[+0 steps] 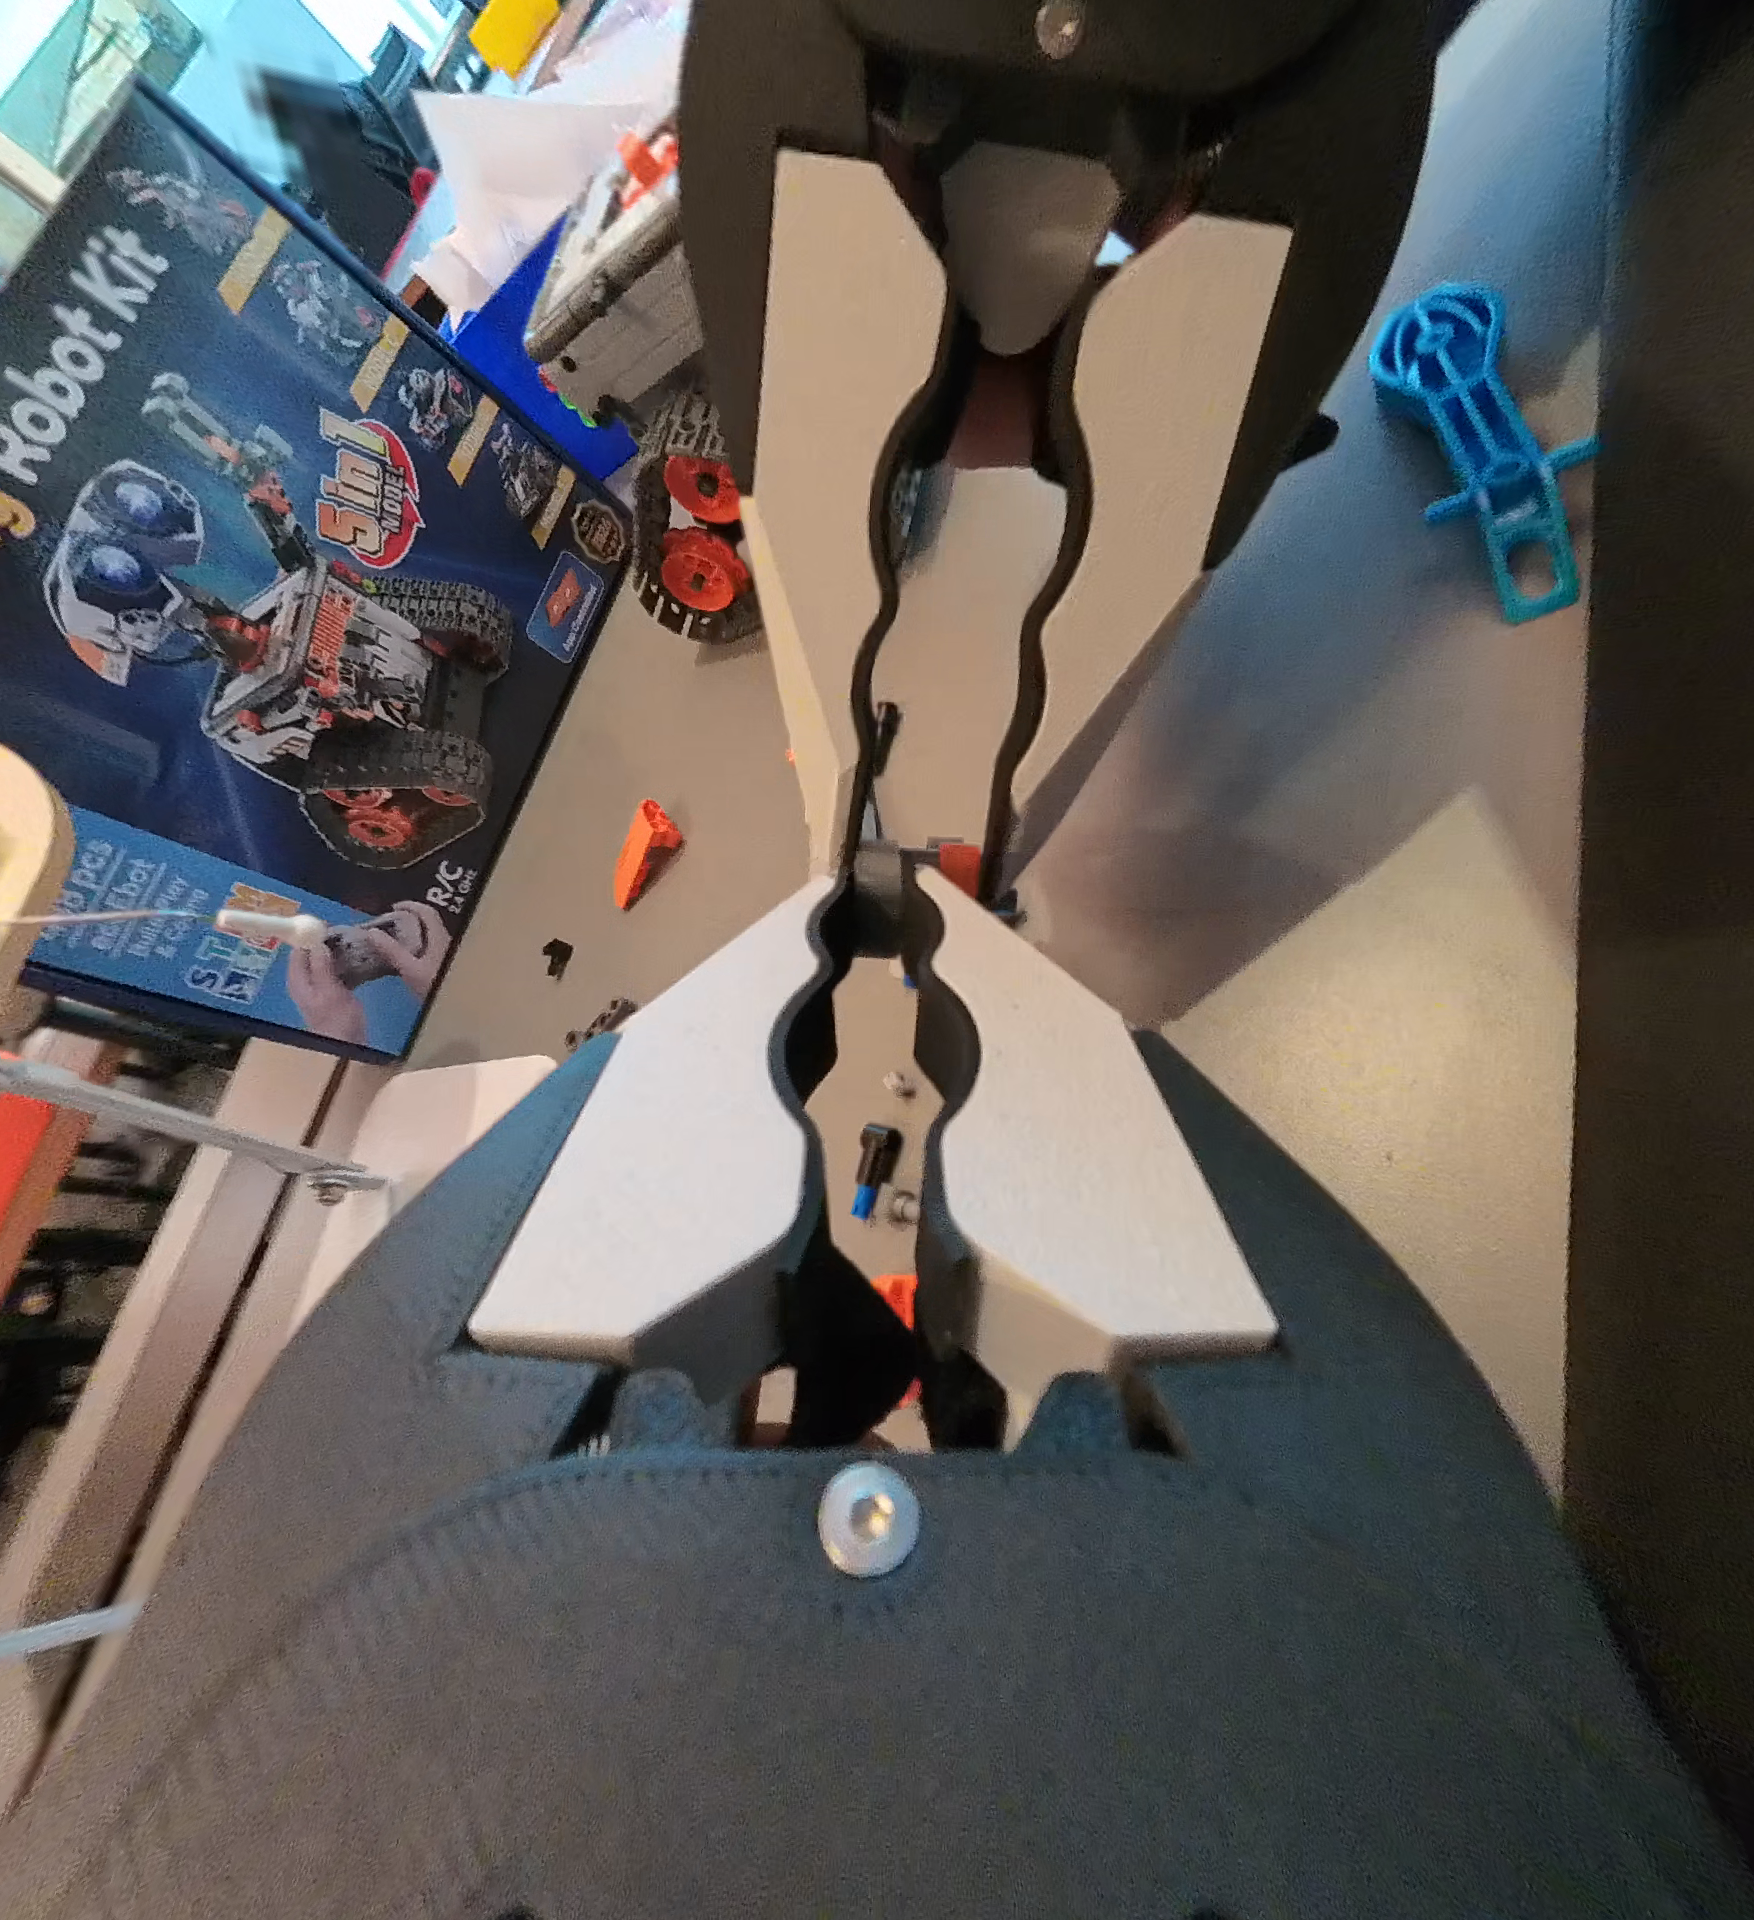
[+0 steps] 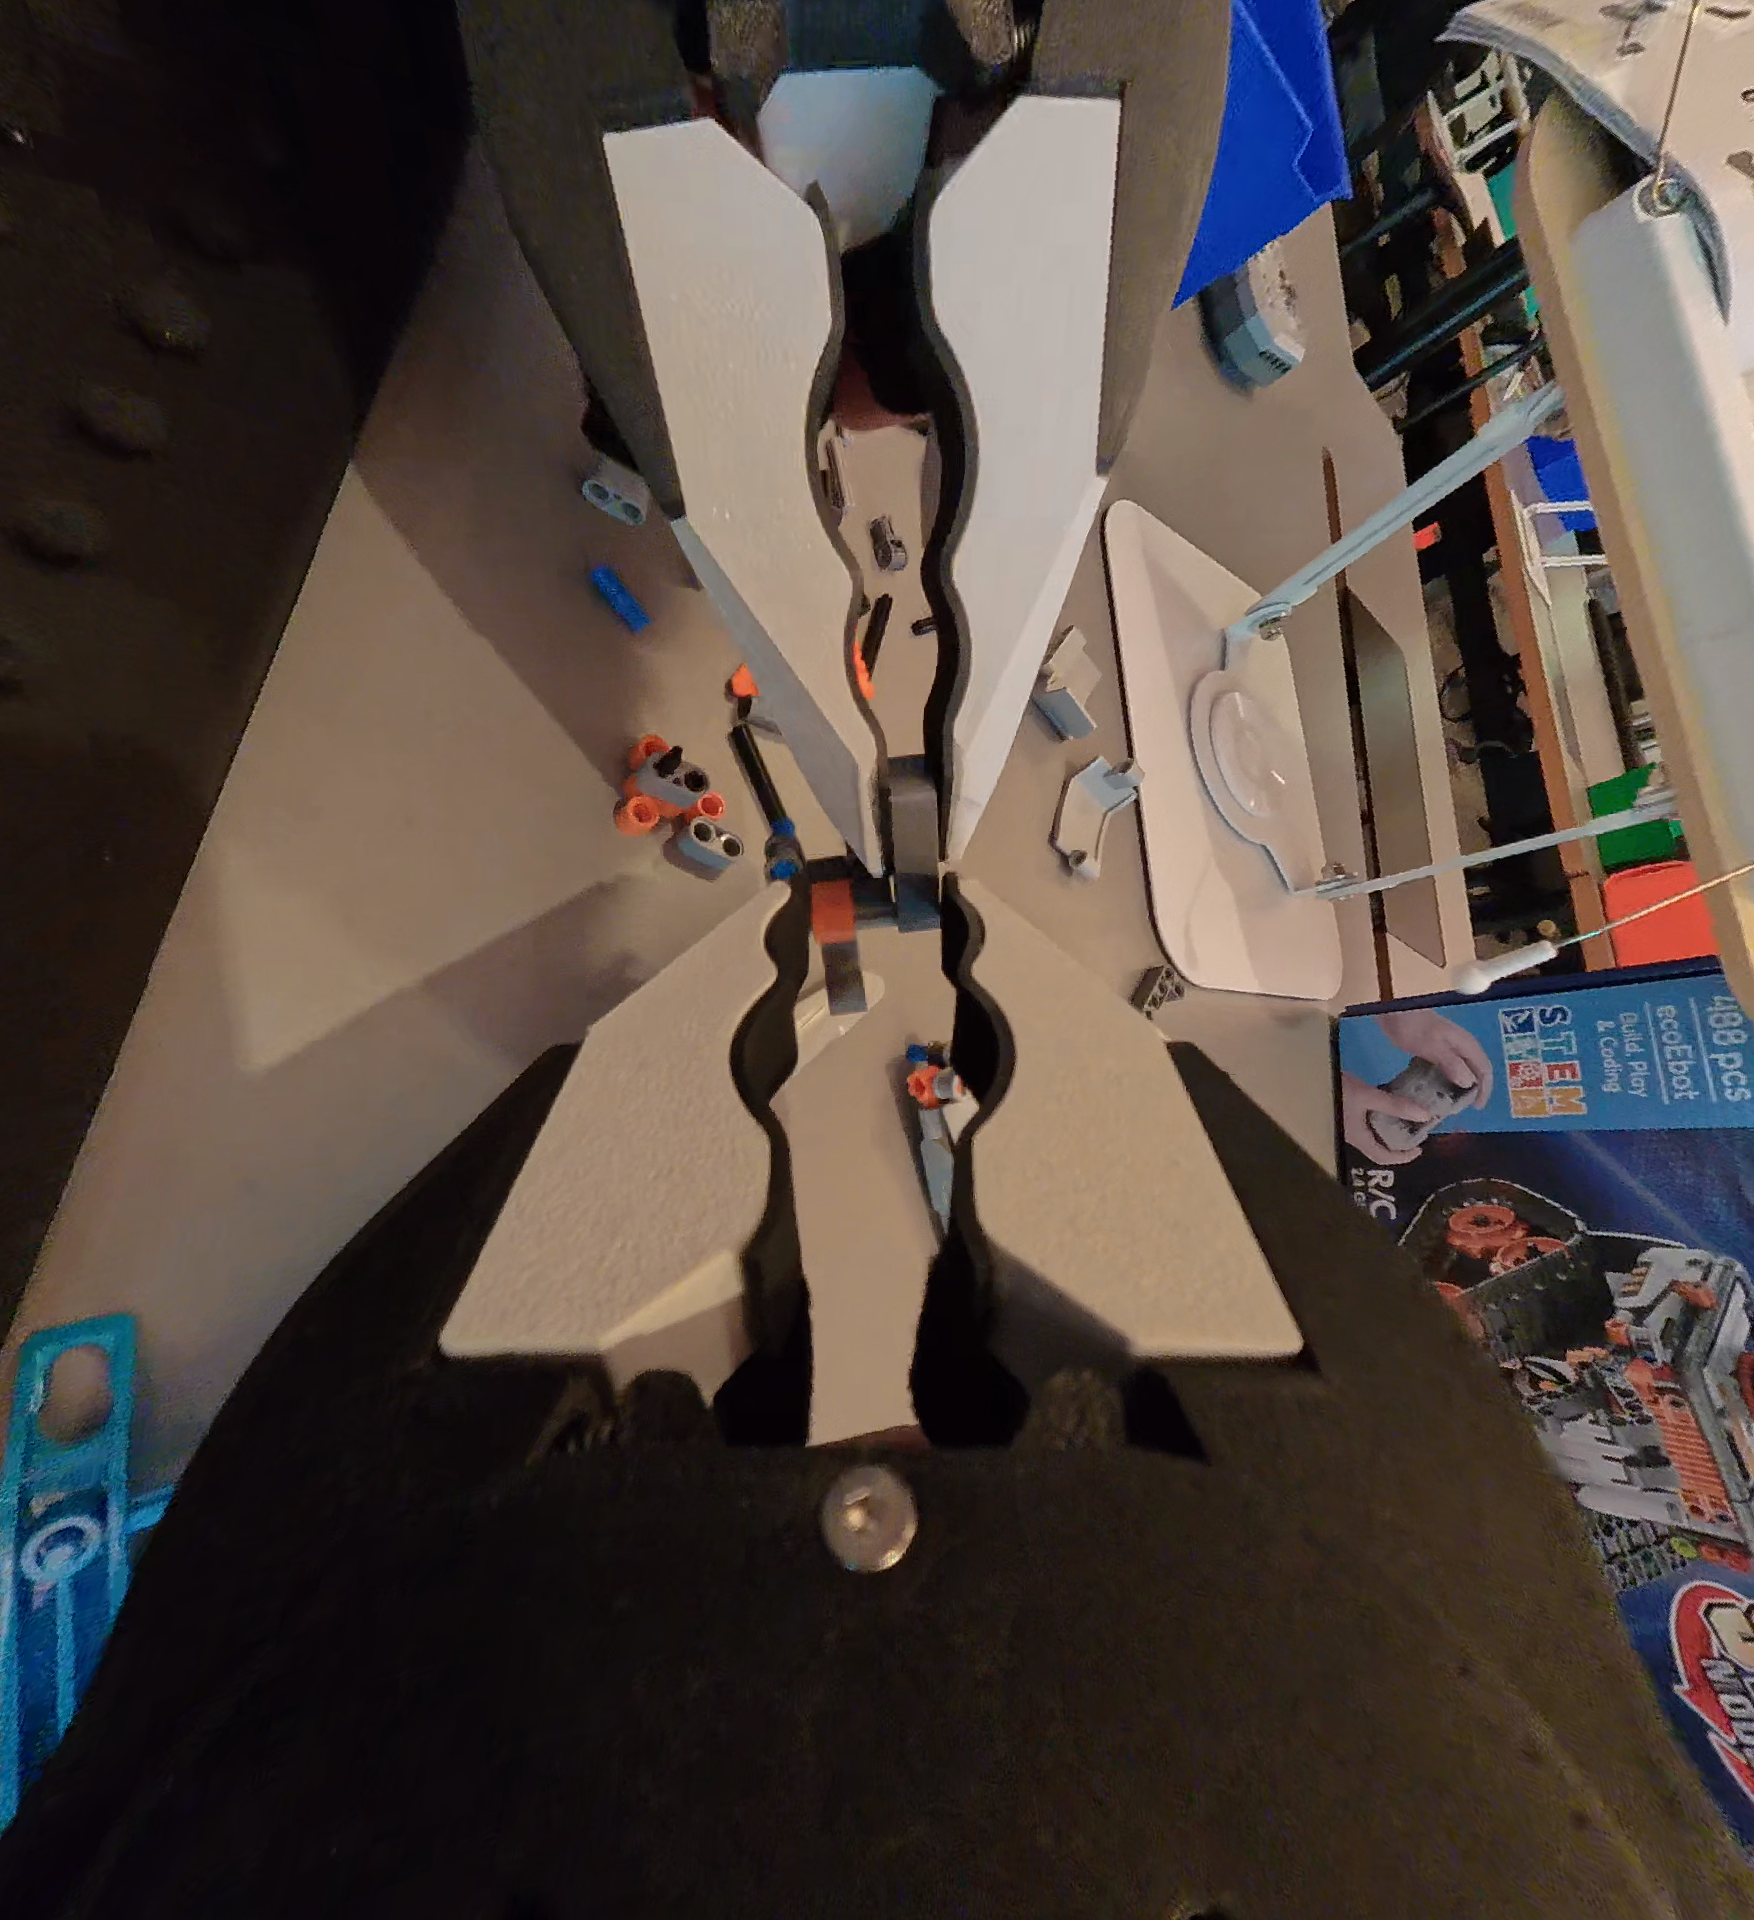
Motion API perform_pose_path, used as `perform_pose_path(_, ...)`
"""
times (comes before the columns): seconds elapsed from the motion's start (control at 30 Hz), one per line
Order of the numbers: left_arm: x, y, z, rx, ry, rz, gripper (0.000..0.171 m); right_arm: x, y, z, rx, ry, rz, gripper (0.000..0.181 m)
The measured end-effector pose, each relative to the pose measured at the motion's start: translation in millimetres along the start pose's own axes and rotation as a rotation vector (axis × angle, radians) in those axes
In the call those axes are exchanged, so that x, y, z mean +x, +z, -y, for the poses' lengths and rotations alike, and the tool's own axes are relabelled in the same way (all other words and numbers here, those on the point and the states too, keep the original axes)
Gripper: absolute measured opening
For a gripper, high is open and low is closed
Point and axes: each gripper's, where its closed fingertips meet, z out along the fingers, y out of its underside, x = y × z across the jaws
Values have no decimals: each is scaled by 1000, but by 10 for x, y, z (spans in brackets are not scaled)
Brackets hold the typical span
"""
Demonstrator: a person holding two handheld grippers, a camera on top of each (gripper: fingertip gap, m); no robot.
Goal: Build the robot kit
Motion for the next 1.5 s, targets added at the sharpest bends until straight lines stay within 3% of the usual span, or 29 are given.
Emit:
perform_pose_path(0.3,-30,8,38,57,-79,-39,6,98,-28,31,72,45,-26,11)
perform_pose_path(0.63,-22,4,116,128,-190,-114,6,110,-167,44,119,98,3,32)
perform_pose_path(0.83,-12,29,114,127,-185,-121,6,80,-165,23,115,82,7,29)
perform_pose_path(0.93,9,24,132,136,-178,-134,6,26,-181,29,128,108,54,21)
perform_pose_path(1.13,109,22,178,148,-128,-165,6,-38,-215,21,162,189,132,29)
perform_pose_path(1.5,125,29,202,171,-187,-210,6,-84,-266,22,249,321,233,20)
